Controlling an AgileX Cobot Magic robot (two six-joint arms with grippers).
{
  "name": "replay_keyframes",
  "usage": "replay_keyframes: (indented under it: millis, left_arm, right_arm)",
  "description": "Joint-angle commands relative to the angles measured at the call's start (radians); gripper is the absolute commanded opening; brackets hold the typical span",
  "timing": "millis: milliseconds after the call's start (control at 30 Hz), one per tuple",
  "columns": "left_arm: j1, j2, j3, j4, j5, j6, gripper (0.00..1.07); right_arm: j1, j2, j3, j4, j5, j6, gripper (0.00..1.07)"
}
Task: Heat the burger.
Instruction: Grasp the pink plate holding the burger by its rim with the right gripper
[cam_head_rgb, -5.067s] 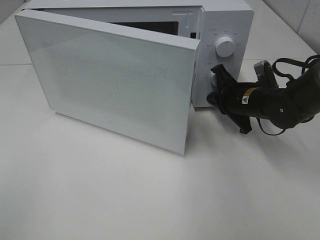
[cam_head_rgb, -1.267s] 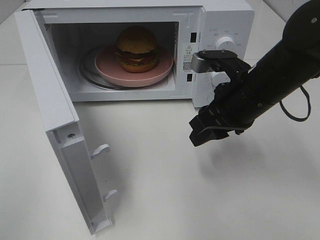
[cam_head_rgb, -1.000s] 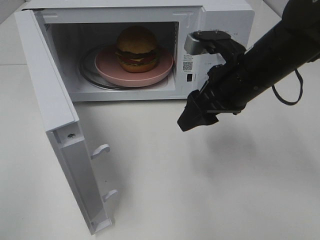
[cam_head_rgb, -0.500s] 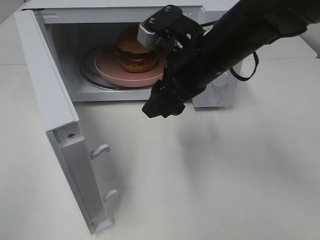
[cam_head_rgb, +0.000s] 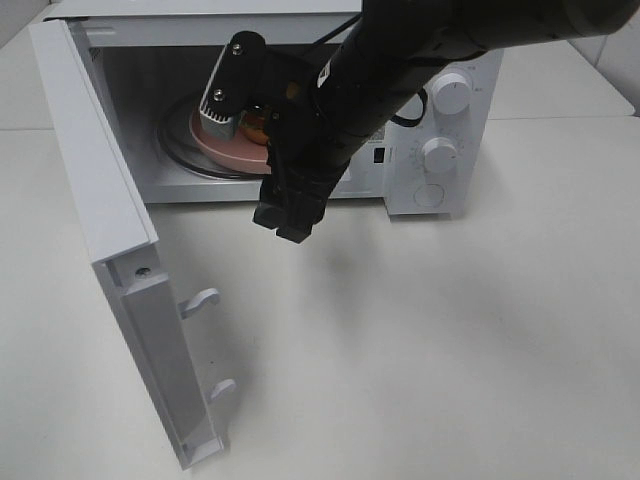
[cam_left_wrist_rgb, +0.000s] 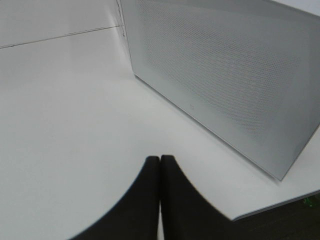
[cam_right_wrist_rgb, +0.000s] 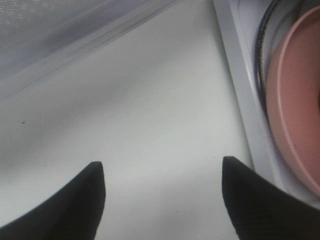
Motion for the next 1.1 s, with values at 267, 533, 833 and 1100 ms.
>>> replay_keyframes:
  millis: [267, 533, 833, 1100]
  left_arm:
    - [0.001, -0.021, 0.0, 0.001, -0.013, -0.006, 0.0]
    - [0.001, -0.021, 0.0, 0.001, -0.013, -0.006, 0.0]
    - [0.001, -0.021, 0.0, 0.001, -0.013, -0.006, 0.0]
    - [0.001, -0.021, 0.0, 0.001, -0.013, -0.006, 0.0]
  right_arm:
    - [0.001, 0.06, -0.07, -0.177, -0.098, -0.016, 0.68]
    - [0.001, 0.136, -0.139, -0.269, -0.13, -0.013, 0.68]
    - [0.001, 0.191, -0.168, -0.376, -0.152, 0.004, 0.68]
    - [0.001, 0.218, -0.168, -0.497, -0.18, 0.083, 0.68]
